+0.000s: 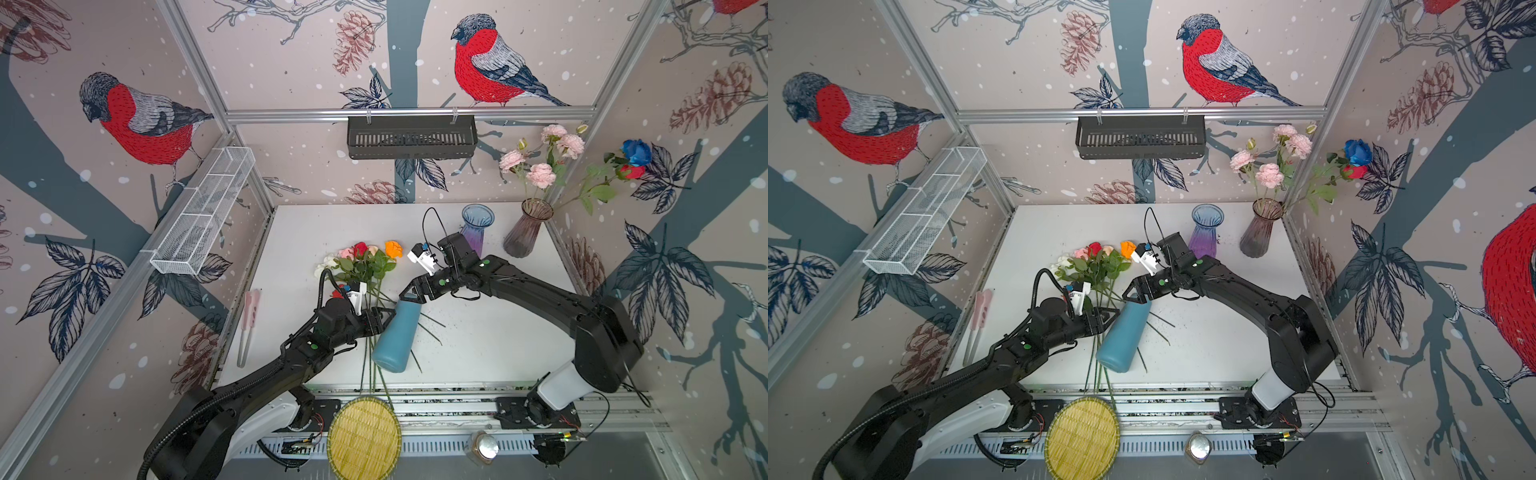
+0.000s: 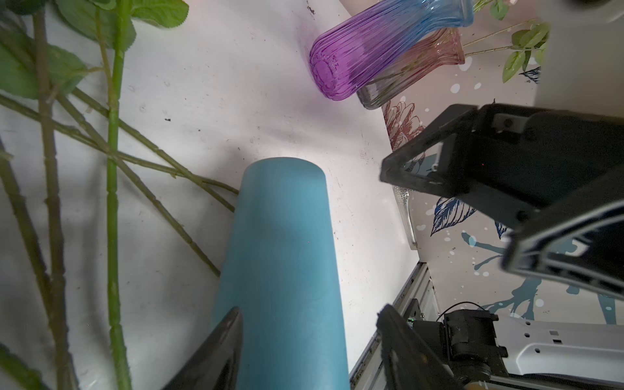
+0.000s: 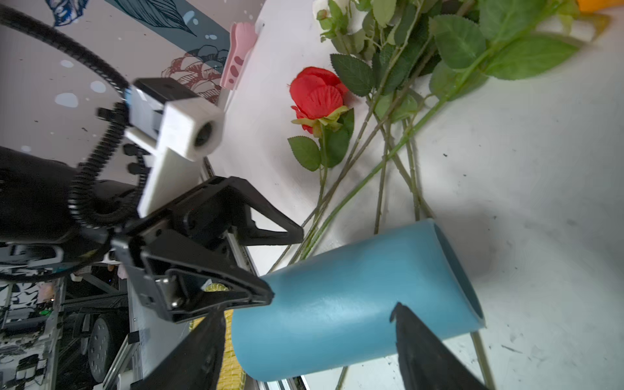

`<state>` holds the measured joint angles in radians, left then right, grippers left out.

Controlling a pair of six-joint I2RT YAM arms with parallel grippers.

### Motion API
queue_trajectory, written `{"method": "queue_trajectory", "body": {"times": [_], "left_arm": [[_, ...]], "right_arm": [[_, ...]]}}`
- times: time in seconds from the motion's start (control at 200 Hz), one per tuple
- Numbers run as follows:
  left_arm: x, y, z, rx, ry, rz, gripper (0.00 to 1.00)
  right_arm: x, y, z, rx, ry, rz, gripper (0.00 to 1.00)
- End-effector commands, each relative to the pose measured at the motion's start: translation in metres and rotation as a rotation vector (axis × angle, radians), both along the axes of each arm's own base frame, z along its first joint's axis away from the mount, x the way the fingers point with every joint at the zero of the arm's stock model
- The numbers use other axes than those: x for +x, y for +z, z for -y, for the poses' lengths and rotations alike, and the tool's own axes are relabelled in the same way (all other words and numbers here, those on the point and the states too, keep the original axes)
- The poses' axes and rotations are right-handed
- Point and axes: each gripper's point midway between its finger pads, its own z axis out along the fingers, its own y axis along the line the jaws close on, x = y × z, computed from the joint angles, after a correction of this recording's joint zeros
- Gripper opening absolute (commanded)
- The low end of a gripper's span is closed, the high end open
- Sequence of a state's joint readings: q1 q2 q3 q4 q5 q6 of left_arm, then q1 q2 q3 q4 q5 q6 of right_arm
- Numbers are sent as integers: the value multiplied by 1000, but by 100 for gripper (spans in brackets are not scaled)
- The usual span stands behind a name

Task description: Arrange the flowers into the vase

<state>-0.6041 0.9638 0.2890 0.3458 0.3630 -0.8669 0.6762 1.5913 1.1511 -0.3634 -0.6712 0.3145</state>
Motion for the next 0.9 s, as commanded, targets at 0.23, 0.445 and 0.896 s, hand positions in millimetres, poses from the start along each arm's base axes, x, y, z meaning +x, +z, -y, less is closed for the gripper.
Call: {"method": "queue_trajectory", "body": {"times": [0.23,0.445,0.896], "left_arm": [[-52,34,-8,5,-2,-67,69],[-119,10,-4,-80,-45,-332,71],[-123,-25,16,-101,-33,-442,79]], "right_arm": [[52,-40,11,-118,-79,43,85],[53,-51,-3,-98,12,17,86],[24,-64,-3,-74,78,-28,83]]}}
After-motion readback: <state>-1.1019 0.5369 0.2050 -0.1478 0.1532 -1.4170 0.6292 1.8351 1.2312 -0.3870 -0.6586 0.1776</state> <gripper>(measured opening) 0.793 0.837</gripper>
